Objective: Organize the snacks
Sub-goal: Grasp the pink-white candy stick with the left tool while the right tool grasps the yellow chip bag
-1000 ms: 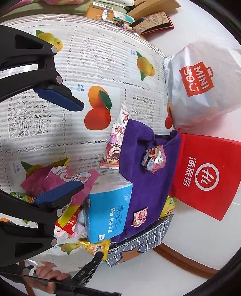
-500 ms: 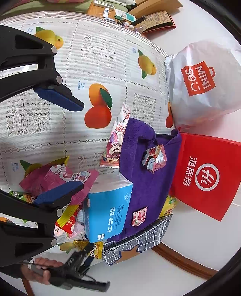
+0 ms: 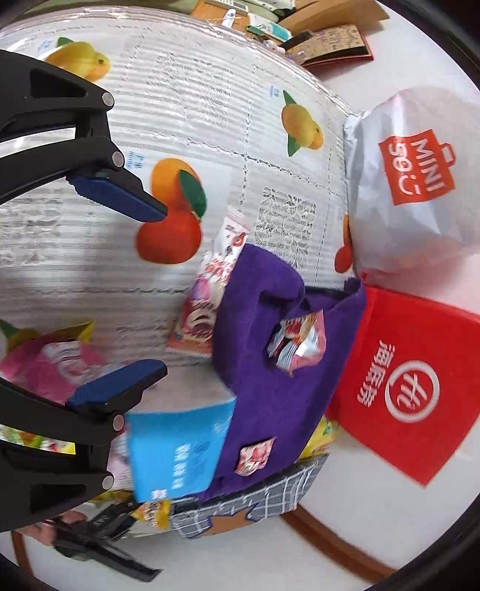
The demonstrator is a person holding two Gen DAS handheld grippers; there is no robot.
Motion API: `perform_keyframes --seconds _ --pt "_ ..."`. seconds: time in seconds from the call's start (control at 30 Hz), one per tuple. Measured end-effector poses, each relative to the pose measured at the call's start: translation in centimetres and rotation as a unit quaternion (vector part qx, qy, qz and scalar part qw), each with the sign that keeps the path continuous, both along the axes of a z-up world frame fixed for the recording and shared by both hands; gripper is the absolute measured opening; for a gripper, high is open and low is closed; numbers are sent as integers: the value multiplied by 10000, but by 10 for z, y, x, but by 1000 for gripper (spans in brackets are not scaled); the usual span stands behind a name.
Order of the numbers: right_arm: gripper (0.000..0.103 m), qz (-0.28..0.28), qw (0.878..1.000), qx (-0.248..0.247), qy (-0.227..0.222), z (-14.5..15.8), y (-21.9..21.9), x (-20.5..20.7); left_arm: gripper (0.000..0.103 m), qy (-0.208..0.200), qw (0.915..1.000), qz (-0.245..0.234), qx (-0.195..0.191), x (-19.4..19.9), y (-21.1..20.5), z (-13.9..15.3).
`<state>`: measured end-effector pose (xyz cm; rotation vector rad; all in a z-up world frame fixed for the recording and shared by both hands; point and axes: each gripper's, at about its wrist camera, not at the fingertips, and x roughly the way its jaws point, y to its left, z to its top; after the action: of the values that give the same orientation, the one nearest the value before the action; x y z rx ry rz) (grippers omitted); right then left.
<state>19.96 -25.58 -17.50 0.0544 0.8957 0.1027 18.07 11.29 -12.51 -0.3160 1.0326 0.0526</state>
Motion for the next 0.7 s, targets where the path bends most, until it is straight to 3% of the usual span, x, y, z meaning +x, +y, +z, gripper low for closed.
perform_keyframes --seconds 0.53,0.6,0.7 --pt "62 71 9994 -342 58 -3 11 6 68 228 9984 120 -498 56 1 -38" --pt "62 79 9995 -302 59 -3 9 7 61 243 9988 123 -412 59 -3 -39" --pt "63 90 9993 -348 61 -3 10 8 40 249 9993 -34 -259 63 -10 -38"
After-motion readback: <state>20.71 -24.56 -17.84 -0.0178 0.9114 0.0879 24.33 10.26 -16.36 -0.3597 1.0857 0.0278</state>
